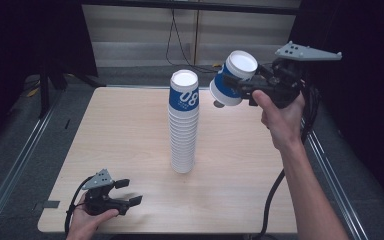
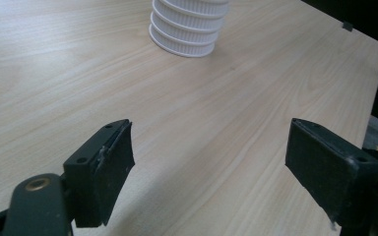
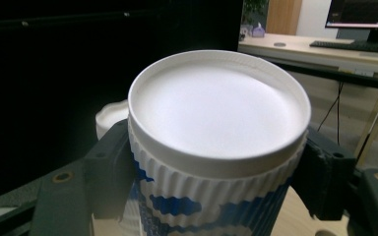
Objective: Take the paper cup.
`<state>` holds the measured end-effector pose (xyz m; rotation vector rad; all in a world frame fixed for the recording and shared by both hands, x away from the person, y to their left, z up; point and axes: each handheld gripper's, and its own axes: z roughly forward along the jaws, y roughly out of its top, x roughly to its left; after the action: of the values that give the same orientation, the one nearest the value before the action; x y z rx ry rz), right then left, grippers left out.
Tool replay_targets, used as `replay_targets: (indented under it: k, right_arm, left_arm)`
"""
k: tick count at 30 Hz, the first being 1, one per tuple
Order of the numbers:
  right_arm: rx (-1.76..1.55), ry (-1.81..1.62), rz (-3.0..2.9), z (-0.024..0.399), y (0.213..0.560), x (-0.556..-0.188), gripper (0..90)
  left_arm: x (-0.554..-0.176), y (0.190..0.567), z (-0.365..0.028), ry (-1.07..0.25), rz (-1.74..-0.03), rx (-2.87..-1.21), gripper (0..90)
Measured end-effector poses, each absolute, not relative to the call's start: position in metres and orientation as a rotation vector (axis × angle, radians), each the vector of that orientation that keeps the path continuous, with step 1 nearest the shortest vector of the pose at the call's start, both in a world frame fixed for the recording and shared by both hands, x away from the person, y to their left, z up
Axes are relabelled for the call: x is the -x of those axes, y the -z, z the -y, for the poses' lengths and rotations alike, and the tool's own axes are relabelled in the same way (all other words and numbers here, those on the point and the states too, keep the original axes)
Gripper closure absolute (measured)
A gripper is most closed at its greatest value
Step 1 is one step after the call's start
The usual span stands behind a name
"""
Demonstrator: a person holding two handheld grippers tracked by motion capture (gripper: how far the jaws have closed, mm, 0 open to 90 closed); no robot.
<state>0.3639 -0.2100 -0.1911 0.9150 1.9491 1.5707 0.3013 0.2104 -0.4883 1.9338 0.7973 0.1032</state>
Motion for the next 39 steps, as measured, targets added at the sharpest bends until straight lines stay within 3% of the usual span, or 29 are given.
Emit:
replay_targets:
  k: [9, 19, 39]
  right_arm:
    - [-0.942, -1.539, -2.000, 0.213, 0.226, -0.356, 27.2]
    - [-0.968, -1.530, -2.071, 0.211, 0.261, -0.347, 27.2]
    - [-0.995, -1.562, -2.177, 0.209, 0.330, -0.322, 27.3]
  left_arm:
    - [-0.300, 0.484, -0.208, -0.199, -0.739, -1.909, 22.2]
    - [-0.305, 0.484, -0.209, -0.111, -0.730, -1.875, 17.2]
    - [-0.308, 0.464, -0.184, -0.055, -0.615, -1.891, 20.5]
